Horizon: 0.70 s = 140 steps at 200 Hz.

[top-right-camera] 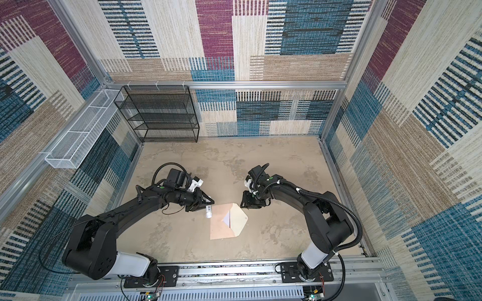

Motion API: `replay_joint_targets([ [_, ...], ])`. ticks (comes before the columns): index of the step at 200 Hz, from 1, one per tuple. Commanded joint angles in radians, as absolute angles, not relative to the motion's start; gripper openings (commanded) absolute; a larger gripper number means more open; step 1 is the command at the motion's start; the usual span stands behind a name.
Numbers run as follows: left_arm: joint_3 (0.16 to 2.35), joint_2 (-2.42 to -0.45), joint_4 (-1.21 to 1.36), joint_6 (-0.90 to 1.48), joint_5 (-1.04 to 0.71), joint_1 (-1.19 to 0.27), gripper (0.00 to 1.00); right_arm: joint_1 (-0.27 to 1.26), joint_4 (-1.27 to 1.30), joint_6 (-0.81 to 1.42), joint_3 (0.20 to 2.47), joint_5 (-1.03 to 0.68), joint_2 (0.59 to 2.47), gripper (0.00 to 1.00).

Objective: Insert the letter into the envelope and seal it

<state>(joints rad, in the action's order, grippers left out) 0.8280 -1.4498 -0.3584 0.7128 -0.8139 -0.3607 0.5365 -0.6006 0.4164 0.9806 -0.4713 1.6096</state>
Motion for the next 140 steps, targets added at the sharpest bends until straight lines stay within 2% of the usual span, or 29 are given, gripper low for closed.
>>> replay_joint_targets([
  [1, 0.807, -1.483, -0.311, 0.678, -0.878, -0.371, 0.0, 0.534, -0.458, 0.438, 0.926, -0.559, 1.577, 0.37],
  [20, 0.78, -1.514, -0.302, 0.661, -0.871, -0.378, 0.0, 0.529, -0.432, 0.438, 0.886, -0.551, 1.551, 0.41],
  [46, 0.762, -1.554, -0.288, 0.643, -0.864, -0.384, 0.0, 0.519, -0.406, 0.45, 0.828, -0.551, 1.53, 0.53],
  [81, 0.761, -1.617, -0.294, 0.619, -0.862, -0.394, 0.0, 0.514, -0.384, 0.459, 0.775, -0.557, 1.52, 0.63],
  [140, 0.756, -1.7, -0.34, 0.569, -0.852, -0.396, 0.0, 0.502, -0.372, 0.463, 0.756, -0.602, 1.538, 0.7],
])
